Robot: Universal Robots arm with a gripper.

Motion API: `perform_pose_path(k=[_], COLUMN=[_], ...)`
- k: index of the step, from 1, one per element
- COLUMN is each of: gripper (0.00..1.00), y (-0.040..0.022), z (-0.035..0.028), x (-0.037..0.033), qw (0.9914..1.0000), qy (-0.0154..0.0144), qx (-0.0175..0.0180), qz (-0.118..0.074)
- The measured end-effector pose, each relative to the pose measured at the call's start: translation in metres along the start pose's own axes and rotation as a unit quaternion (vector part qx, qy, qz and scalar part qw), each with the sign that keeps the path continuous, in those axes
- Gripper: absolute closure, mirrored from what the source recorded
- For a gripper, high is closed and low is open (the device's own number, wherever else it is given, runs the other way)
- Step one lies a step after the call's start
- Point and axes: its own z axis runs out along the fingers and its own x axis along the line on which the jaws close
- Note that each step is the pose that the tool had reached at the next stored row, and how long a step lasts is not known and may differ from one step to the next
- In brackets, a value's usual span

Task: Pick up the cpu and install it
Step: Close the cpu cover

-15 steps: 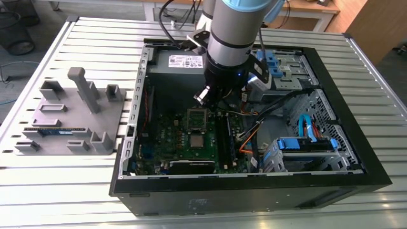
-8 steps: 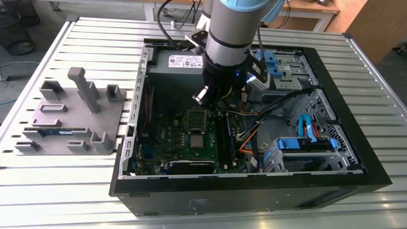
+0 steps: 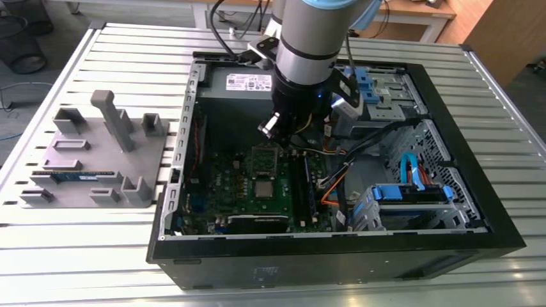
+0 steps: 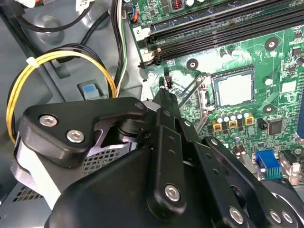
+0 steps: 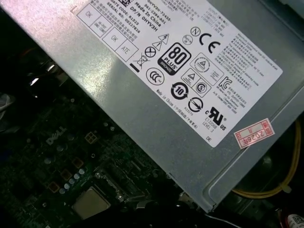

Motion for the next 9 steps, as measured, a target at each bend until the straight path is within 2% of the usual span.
perform_pose_path(k=[9], gripper=[0.89], y=[0.0004], z=[-0.0029], x=[0.0008], qw=[0.99997], qy=[0.0004], qx=[0.0], qz=[-0.008])
